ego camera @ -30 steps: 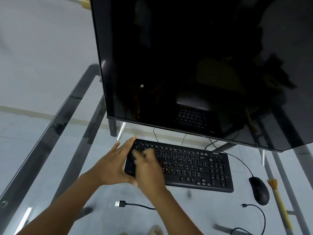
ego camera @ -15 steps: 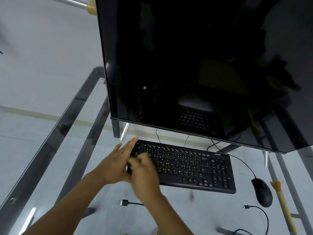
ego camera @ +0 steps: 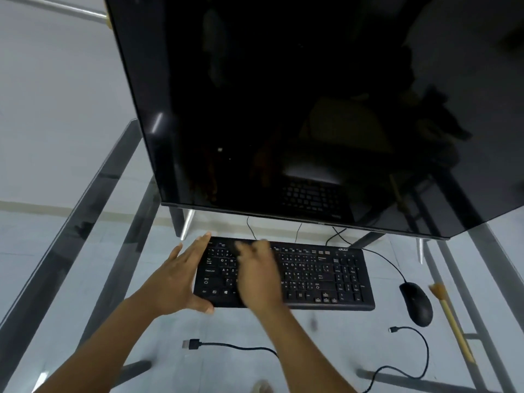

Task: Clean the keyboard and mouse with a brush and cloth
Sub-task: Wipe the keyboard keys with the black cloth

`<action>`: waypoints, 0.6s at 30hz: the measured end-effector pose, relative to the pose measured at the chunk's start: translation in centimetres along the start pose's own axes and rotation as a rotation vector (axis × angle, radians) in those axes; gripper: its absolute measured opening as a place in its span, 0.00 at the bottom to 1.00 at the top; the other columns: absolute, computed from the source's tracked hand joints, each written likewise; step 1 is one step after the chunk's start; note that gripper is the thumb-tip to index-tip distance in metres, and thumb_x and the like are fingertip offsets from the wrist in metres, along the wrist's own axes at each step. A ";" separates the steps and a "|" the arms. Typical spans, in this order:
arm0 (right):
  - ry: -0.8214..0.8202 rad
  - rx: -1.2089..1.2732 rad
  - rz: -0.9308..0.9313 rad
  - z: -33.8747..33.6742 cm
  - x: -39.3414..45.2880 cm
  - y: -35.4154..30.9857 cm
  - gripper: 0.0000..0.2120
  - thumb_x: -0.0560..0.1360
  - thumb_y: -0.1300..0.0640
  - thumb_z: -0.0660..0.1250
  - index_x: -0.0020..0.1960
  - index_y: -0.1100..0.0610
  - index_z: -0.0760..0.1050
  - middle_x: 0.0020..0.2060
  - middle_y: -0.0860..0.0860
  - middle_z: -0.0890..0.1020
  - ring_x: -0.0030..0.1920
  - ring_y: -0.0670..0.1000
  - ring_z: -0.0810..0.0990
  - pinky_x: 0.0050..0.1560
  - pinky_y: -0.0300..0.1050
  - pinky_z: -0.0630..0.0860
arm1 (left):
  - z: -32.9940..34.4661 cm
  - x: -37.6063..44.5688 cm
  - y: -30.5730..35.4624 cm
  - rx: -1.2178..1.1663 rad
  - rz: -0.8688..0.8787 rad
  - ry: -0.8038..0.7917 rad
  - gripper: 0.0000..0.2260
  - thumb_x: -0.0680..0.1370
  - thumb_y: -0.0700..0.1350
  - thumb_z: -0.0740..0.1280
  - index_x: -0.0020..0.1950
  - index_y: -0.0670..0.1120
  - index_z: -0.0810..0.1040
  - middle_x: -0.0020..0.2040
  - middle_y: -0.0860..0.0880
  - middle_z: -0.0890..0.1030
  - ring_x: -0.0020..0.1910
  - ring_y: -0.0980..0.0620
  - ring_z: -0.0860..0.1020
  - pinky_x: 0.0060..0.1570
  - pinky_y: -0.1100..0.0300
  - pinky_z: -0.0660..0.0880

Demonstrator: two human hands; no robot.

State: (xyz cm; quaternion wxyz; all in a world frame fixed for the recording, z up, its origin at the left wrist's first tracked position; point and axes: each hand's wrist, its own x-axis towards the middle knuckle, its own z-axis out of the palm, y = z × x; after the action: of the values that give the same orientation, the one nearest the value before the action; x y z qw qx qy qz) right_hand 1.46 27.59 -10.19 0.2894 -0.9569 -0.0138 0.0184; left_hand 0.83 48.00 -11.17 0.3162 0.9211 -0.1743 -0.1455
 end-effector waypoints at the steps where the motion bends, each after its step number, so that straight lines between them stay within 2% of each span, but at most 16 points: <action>1: -0.064 -0.020 -0.075 0.5 0.0 -1.6 0.16 0.78 0.58 0.57 0.63 0.51 0.74 0.51 0.44 0.73 0.50 0.40 0.72 0.53 0.46 0.74 | -0.1 -0.1 0.1 0.001 -0.001 0.010 0.65 0.55 0.69 0.76 0.77 0.55 0.36 0.77 0.57 0.54 0.75 0.61 0.50 0.72 0.61 0.34; 2: -0.093 -0.055 -0.144 0.4 -0.1 -2.6 0.18 0.77 0.61 0.59 0.65 0.52 0.74 0.53 0.51 0.73 0.51 0.50 0.73 0.52 0.50 0.74 | -0.2 -0.1 0.3 0.008 -0.001 0.017 0.65 0.56 0.69 0.76 0.77 0.55 0.36 0.76 0.59 0.54 0.74 0.63 0.49 0.71 0.62 0.34; 3: -0.062 -0.075 -0.191 -0.1 0.2 -2.3 0.19 0.77 0.63 0.60 0.66 0.53 0.74 0.53 0.55 0.73 0.51 0.55 0.74 0.51 0.50 0.75 | -0.4 -0.1 0.5 0.017 -0.009 0.018 0.65 0.56 0.68 0.77 0.77 0.55 0.36 0.75 0.60 0.53 0.73 0.64 0.48 0.71 0.63 0.33; 5: 0.025 -0.132 -0.101 -2.3 0.4 1.1 0.22 0.76 0.64 0.64 0.68 0.51 0.73 0.54 0.55 0.73 0.51 0.56 0.76 0.52 0.49 0.77 | -0.8 0.0 1.0 0.052 -0.046 -0.005 0.64 0.56 0.67 0.77 0.77 0.54 0.36 0.74 0.60 0.49 0.73 0.64 0.43 0.70 0.61 0.32; 7: 0.050 -0.159 0.098 -5.3 -0.2 4.8 0.24 0.75 0.65 0.63 0.68 0.48 0.73 0.58 0.53 0.71 0.55 0.55 0.76 0.54 0.42 0.75 | -0.9 0.2 1.7 0.101 -0.078 -0.015 0.63 0.58 0.69 0.75 0.77 0.53 0.35 0.75 0.59 0.43 0.73 0.62 0.36 0.71 0.58 0.31; 9: 0.077 -0.116 0.245 -7.6 -1.0 8.0 0.23 0.76 0.64 0.60 0.67 0.48 0.73 0.61 0.55 0.70 0.59 0.56 0.73 0.52 0.39 0.67 | -0.6 0.6 3.3 0.144 -0.063 0.009 0.60 0.60 0.75 0.67 0.77 0.52 0.35 0.75 0.57 0.38 0.73 0.62 0.32 0.72 0.56 0.31; 11: 0.077 -0.119 0.268 -8.5 -2.4 8.5 0.21 0.78 0.62 0.58 0.68 0.49 0.72 0.63 0.54 0.70 0.60 0.56 0.72 0.50 0.34 0.64 | 1.0 1.8 5.9 0.186 0.031 0.046 0.51 0.66 0.77 0.55 0.77 0.53 0.35 0.76 0.58 0.36 0.73 0.62 0.31 0.73 0.55 0.32; 13: 0.043 -0.065 0.207 -7.6 -3.9 7.0 0.13 0.79 0.54 0.60 0.63 0.49 0.74 0.56 0.48 0.75 0.55 0.54 0.75 0.43 0.28 0.68 | 3.5 3.3 8.5 0.217 0.119 0.083 0.41 0.72 0.72 0.46 0.78 0.52 0.40 0.77 0.57 0.38 0.74 0.61 0.32 0.73 0.55 0.32; 14: 0.016 -0.085 0.149 -7.4 -4.8 6.1 0.08 0.78 0.49 0.62 0.55 0.48 0.75 0.49 0.46 0.77 0.49 0.53 0.77 0.41 0.29 0.72 | 5.1 4.4 9.8 0.235 0.155 0.086 0.37 0.75 0.69 0.43 0.79 0.51 0.42 0.78 0.56 0.40 0.74 0.61 0.33 0.73 0.54 0.33; 16: 0.015 -0.123 0.068 -7.4 -5.4 5.7 0.09 0.76 0.44 0.64 0.45 0.50 0.71 0.40 0.49 0.78 0.40 0.51 0.77 0.35 0.39 0.75 | 7.8 5.7 11.3 0.258 0.178 0.078 0.32 0.78 0.62 0.40 0.79 0.48 0.48 0.79 0.53 0.47 0.76 0.59 0.37 0.73 0.54 0.34; 17: 0.010 -0.135 0.102 -8.3 -5.2 5.9 0.08 0.76 0.46 0.64 0.46 0.50 0.72 0.42 0.52 0.79 0.40 0.51 0.77 0.34 0.42 0.75 | 8.8 6.0 11.7 0.286 0.182 0.069 0.31 0.80 0.61 0.40 0.78 0.46 0.53 0.79 0.51 0.51 0.77 0.56 0.43 0.73 0.52 0.37; 18: 0.019 -0.134 0.189 -9.3 -4.6 7.1 0.05 0.77 0.50 0.64 0.51 0.49 0.74 0.47 0.54 0.78 0.42 0.52 0.78 0.36 0.43 0.75 | 9.5 6.0 11.7 0.324 0.182 0.072 0.29 0.81 0.59 0.41 0.78 0.45 0.57 0.78 0.49 0.56 0.77 0.54 0.48 0.73 0.50 0.41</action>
State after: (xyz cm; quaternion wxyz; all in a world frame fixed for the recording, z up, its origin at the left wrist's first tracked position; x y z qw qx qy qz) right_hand -2.62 16.39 -6.23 0.2221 -0.9713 0.0780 0.0353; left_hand -0.04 31.79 -11.94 0.1814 0.9451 -0.2666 -0.0534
